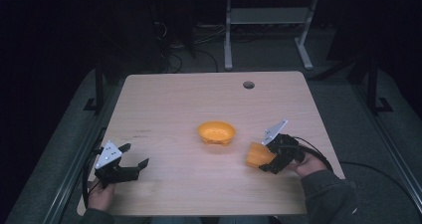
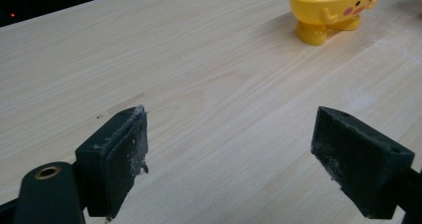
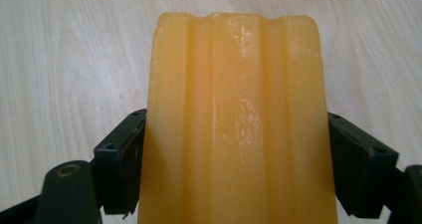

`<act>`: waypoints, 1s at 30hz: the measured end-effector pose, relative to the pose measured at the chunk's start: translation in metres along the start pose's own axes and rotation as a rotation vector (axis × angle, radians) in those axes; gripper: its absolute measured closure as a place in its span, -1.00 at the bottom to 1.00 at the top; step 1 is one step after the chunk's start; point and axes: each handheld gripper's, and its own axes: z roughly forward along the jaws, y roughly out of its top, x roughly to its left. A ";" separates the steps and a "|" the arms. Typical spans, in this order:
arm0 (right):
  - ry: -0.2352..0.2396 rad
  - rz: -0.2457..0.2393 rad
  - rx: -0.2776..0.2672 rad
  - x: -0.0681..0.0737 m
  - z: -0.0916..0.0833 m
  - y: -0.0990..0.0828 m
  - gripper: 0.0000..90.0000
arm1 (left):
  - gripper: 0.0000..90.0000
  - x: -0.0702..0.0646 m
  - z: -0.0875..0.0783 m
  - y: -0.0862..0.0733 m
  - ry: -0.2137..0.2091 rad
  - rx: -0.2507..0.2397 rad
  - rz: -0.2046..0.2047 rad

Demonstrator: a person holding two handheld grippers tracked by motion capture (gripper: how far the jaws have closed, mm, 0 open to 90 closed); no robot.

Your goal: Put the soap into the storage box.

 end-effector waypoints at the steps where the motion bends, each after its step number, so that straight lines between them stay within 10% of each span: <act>1: 0.001 0.000 0.002 -0.001 0.000 0.002 -0.54 | -0.68 0.000 0.000 0.000 0.000 0.000 0.000; 30: 0.018 -0.044 -0.017 -0.021 -0.010 0.037 -0.54 | -0.68 0.001 -0.002 0.000 0.003 -0.007 -0.007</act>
